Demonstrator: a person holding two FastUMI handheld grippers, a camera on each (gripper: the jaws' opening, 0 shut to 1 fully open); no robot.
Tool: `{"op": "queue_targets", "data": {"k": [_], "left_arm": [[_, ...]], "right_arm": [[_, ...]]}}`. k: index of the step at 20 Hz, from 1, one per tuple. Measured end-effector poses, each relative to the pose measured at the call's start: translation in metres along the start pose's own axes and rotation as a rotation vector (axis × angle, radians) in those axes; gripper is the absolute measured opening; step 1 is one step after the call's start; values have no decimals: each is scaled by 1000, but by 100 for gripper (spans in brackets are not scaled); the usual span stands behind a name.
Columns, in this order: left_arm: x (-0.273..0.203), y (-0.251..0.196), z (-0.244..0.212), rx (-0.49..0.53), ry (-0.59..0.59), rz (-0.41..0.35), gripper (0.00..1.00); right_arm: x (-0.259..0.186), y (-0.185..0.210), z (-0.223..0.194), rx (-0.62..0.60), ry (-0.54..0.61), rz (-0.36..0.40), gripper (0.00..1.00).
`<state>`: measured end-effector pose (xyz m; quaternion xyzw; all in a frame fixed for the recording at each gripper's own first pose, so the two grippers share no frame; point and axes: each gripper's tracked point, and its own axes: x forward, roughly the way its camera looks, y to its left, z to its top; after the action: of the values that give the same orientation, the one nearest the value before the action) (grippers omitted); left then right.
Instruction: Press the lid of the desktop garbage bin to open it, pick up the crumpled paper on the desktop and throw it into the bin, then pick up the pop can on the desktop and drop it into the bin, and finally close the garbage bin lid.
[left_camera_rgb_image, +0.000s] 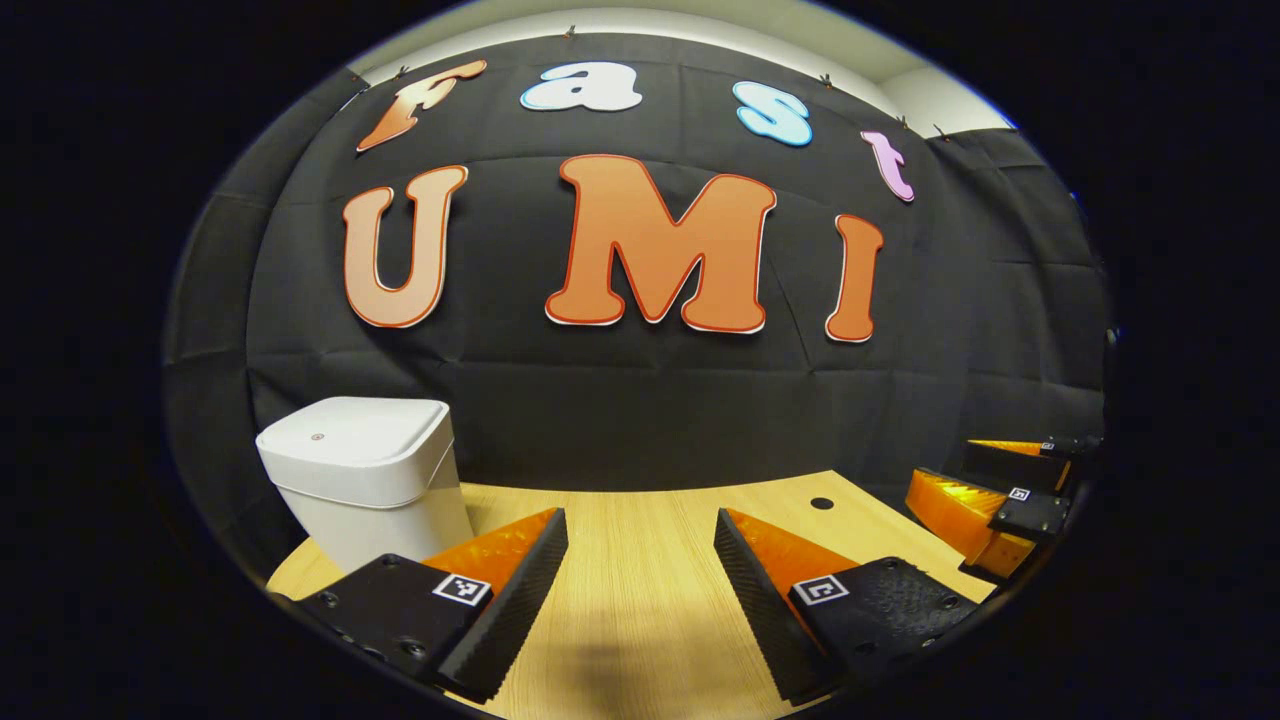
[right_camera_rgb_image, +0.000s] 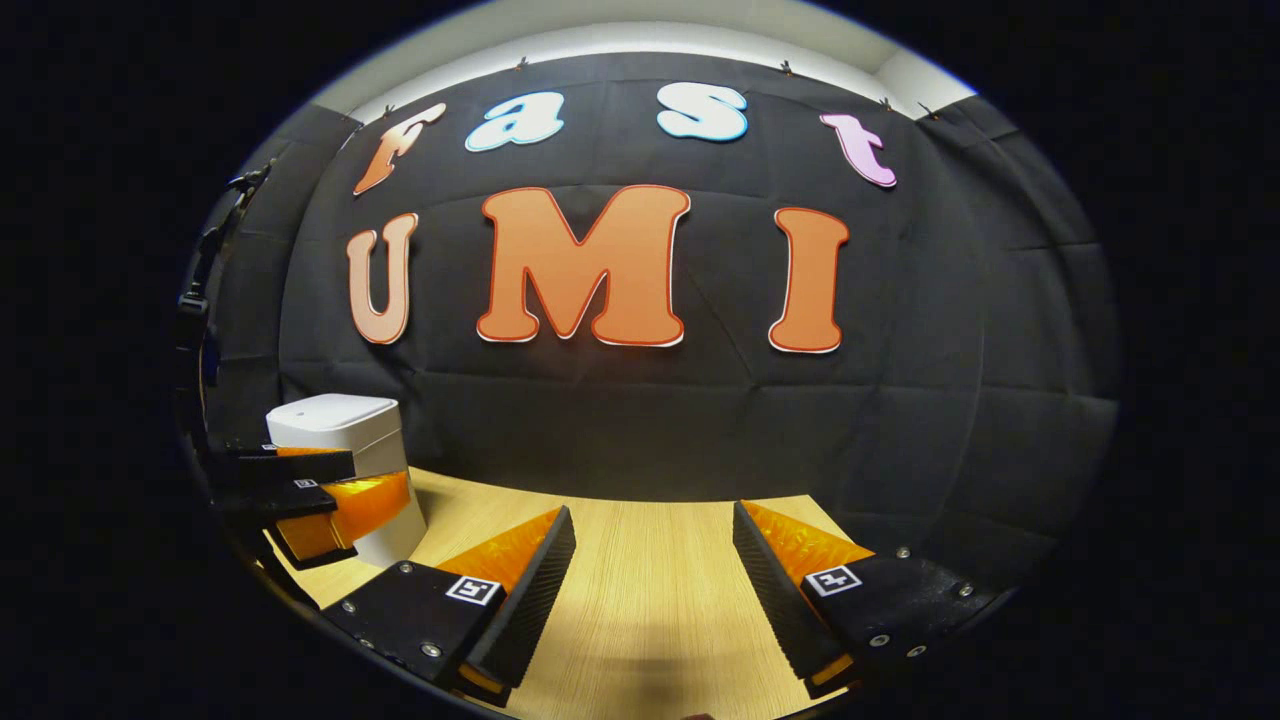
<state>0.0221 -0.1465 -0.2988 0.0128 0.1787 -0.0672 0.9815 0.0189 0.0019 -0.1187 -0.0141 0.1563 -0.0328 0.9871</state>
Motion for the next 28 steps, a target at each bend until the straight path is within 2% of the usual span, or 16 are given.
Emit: {"op": "queue_targets", "data": {"k": [13, 28], "left_arm": [[-7, 22, -6, -3, 28, 42, 93], [-6, 16, -15, -2, 54, 34, 94]], "right_arm": [[-2, 5, -14, 20, 46, -6, 94], [0, 6, -19, 12, 61, 1, 94]]}}
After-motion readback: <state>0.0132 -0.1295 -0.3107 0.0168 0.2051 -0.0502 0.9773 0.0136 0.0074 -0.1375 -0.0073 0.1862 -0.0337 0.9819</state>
